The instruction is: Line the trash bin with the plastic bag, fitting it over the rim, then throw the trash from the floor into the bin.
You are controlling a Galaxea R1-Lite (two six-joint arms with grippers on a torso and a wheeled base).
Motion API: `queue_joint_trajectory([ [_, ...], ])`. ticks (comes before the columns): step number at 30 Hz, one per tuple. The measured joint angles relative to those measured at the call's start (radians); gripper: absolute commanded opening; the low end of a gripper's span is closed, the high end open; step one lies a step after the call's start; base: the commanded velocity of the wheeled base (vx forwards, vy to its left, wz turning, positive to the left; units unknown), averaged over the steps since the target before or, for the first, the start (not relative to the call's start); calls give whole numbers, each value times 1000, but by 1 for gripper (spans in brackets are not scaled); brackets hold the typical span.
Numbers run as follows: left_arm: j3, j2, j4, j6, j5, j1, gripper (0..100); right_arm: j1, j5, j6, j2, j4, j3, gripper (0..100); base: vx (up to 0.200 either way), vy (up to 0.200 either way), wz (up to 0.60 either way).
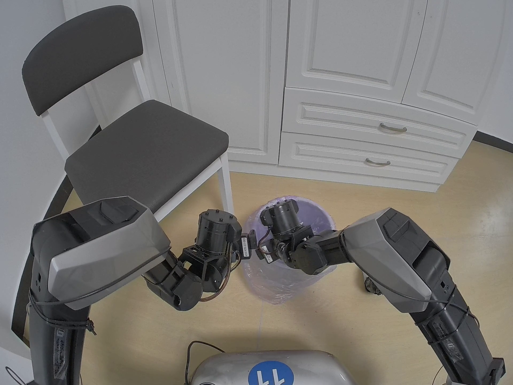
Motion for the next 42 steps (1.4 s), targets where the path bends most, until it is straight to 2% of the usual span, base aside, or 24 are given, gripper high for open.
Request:
queue_joint_trajectory([
  [10,1,0,0,0,0,0,100,13,-1,-4,-11,0,34,100,0,0,0],
  [29,0,6,0,0,0,0,100,-14,-4,-20,54,1,-5,100,0,0,0],
  [42,1,6,-1,0,0,0,100,21,-3,-17,-15,0,61,100,0,0,0],
])
